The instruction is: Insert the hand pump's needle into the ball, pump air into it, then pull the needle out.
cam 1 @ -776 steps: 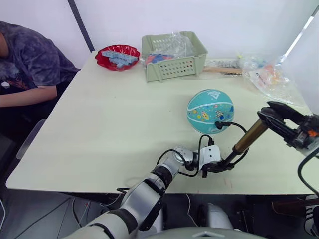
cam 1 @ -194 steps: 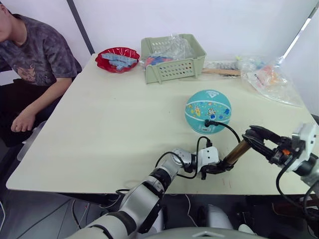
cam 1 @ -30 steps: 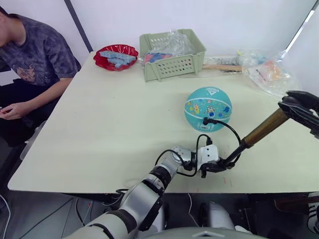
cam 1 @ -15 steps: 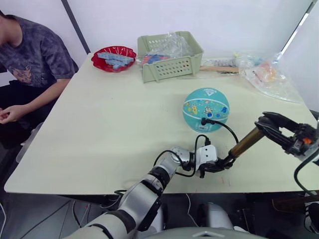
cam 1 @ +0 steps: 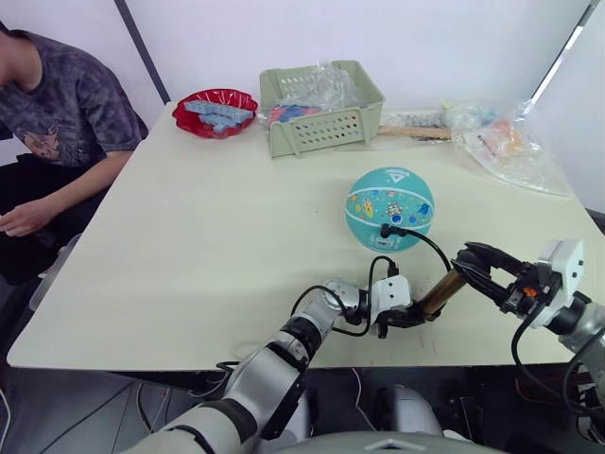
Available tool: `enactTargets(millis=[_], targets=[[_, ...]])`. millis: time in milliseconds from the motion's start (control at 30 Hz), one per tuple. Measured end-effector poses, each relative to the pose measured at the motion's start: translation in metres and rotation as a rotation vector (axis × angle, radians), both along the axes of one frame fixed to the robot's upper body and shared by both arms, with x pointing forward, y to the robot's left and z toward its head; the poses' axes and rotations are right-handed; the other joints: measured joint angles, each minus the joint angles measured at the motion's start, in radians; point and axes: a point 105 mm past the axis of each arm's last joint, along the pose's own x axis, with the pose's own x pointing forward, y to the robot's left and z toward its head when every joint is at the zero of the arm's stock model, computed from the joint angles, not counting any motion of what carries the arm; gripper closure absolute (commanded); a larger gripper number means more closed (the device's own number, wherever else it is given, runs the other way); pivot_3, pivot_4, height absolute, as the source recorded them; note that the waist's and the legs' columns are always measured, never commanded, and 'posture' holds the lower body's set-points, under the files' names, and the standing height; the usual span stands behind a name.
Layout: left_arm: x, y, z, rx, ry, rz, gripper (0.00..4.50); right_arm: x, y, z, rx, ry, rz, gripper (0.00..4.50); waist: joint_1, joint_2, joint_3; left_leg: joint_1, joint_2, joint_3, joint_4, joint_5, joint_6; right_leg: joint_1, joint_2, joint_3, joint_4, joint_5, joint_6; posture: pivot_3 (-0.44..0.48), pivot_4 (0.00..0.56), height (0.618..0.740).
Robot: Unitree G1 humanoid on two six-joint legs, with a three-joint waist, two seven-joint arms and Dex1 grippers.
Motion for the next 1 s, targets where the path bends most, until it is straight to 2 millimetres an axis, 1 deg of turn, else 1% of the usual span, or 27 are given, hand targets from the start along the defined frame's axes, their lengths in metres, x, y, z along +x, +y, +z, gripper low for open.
enactTargets(millis=[100, 167, 300, 333, 400, 467, 633, 667, 733, 1000], targets=[[0.000, -0.002, 0.001, -0.003, -0.001, -0.005, 3.39, -0.001, -0.002, 0.006, -0.004, 0.017, 0.007, 2.90, 0.002, 0.003, 0.002, -0.001, 0.000, 0.000, 0.000, 0.000, 0.000, -0.001, 0.000, 0.000, 0.000, 0.000, 0.000, 0.000, 0.150, 0.738], [-0.001, -0.003, 0.002, -0.006, 0.000, -0.008, 3.39, -0.001, -0.005, 0.013, -0.002, 0.018, 0.004, 2.90, 0.002, 0.005, 0.004, -0.002, -0.001, 0.000, 0.000, 0.000, 0.000, -0.001, -0.001, 0.000, 0.000, 0.000, 0.000, 0.000, 0.150, 0.738], [0.000, -0.003, 0.002, -0.008, -0.001, -0.009, 3.39, -0.001, -0.009, 0.029, 0.005, 0.000, 0.005, 2.90, 0.003, 0.007, 0.006, -0.002, -0.001, 0.000, 0.000, 0.000, 0.000, -0.001, -0.001, 0.000, 0.000, 0.000, 0.000, 0.000, 0.150, 0.738], [0.000, -0.004, 0.003, -0.010, -0.003, -0.010, 3.39, -0.003, -0.017, 0.053, 0.007, -0.024, 0.009, 2.90, 0.003, 0.007, 0.007, -0.002, -0.001, 0.000, 0.000, 0.000, 0.000, -0.001, -0.001, 0.000, 0.000, 0.000, 0.000, 0.000, 0.150, 0.738], [0.000, -0.004, 0.004, -0.010, -0.003, -0.012, 3.39, -0.003, -0.020, 0.064, 0.007, -0.037, 0.013, 2.90, 0.004, 0.009, 0.009, -0.002, -0.001, 0.000, 0.000, 0.000, 0.000, -0.001, -0.001, 0.000, 0.000, 0.000, 0.000, 0.000, 0.150, 0.738], [0.000, -0.004, 0.004, -0.010, -0.003, -0.014, 3.39, -0.005, -0.023, 0.082, 0.012, -0.067, 0.019, 2.90, 0.005, 0.008, 0.010, -0.002, -0.001, 0.000, 0.000, 0.000, 0.000, -0.001, -0.001, 0.000, 0.000, 0.000, 0.000, 0.000, 0.150, 0.738], [0.000, -0.004, 0.004, -0.010, -0.004, -0.013, 3.39, -0.008, -0.027, 0.108, 0.019, -0.102, 0.017, 2.90, 0.005, 0.006, 0.011, -0.002, -0.001, 0.000, 0.000, 0.000, 0.000, -0.001, -0.001, 0.000, 0.000, 0.000, 0.000, 0.000, 0.150, 0.738], [0.000, -0.004, 0.004, -0.010, -0.004, -0.013, 3.39, -0.008, -0.028, 0.117, 0.024, -0.117, 0.018, 2.90, 0.005, 0.006, 0.011, -0.002, -0.001, 0.000, 0.000, 0.000, 0.000, -0.001, -0.001, 0.000, 0.000, 0.000, 0.000, 0.000, 0.150, 0.738], [0.000, -0.004, 0.004, -0.010, -0.004, -0.013, 3.39, -0.009, -0.029, 0.122, 0.030, -0.125, 0.017, 2.90, 0.005, 0.006, 0.011, -0.002, -0.001, 0.000, 0.000, 0.000, 0.000, -0.001, -0.001, 0.000, 0.000, 0.000, 0.000, 0.000, 0.150, 0.738], [0.000, -0.004, 0.004, -0.010, -0.003, -0.013, 3.39, -0.007, -0.029, 0.123, 0.028, -0.108, 0.011, 2.90, 0.005, 0.006, 0.011, -0.002, -0.001, 0.000, 0.000, 0.000, 0.000, -0.001, -0.001, 0.000, 0.000, 0.000, 0.000, 0.000, 0.150, 0.738]])
